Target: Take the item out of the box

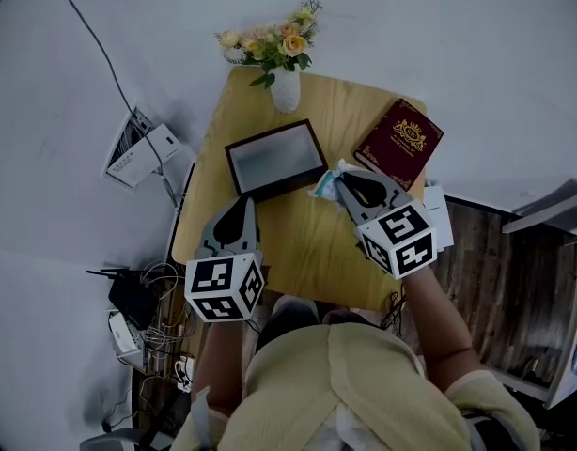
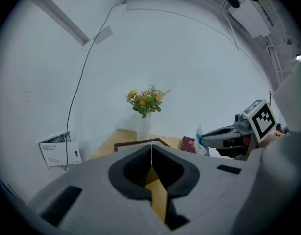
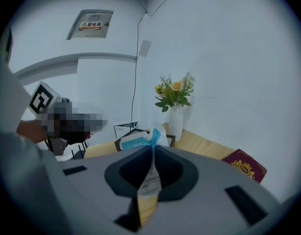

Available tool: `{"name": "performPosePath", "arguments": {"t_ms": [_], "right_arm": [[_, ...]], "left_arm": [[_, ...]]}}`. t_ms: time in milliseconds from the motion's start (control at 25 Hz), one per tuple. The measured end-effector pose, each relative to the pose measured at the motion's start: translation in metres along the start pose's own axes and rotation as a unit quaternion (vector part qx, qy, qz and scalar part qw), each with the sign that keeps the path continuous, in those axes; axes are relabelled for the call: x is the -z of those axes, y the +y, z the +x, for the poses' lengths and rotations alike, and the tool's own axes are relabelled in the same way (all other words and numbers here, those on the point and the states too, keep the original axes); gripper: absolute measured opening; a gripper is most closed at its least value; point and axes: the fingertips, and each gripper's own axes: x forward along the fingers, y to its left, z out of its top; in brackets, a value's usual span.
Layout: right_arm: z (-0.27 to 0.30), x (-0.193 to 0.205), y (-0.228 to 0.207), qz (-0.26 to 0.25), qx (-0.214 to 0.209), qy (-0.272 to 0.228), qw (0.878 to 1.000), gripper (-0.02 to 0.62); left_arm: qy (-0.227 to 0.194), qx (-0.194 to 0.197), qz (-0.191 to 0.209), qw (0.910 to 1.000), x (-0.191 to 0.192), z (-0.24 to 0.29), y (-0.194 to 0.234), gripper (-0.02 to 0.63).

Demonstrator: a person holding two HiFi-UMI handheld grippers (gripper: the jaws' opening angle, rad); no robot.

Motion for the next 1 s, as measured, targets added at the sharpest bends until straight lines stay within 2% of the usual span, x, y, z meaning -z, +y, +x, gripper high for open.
{"name": "performPosePath", "arguments": {"t_ms": [440,720,1000], "right_arm": [[-0.009,0.011,-0.001,0.074,-0.001,-0.018,0.997,0.043],[-0.011,0.011,-0.004,0.135,-0.007,-0.043,0.99,0.042],[-0.01,0.012,-0.007,0.149,-0.001,-0.048,0.988,0.04]], "left_arm": [[0.003,-0.01,-0.012,0.9999,0.01,-0.007,0.004,0.023],[0.004,-0.015,-0.014,0.9998,0.012,-0.01,0.004,0.023],[0.004,-0.02,-0.015,0.9997,0.012,-0.009,0.006,0.023]]}}
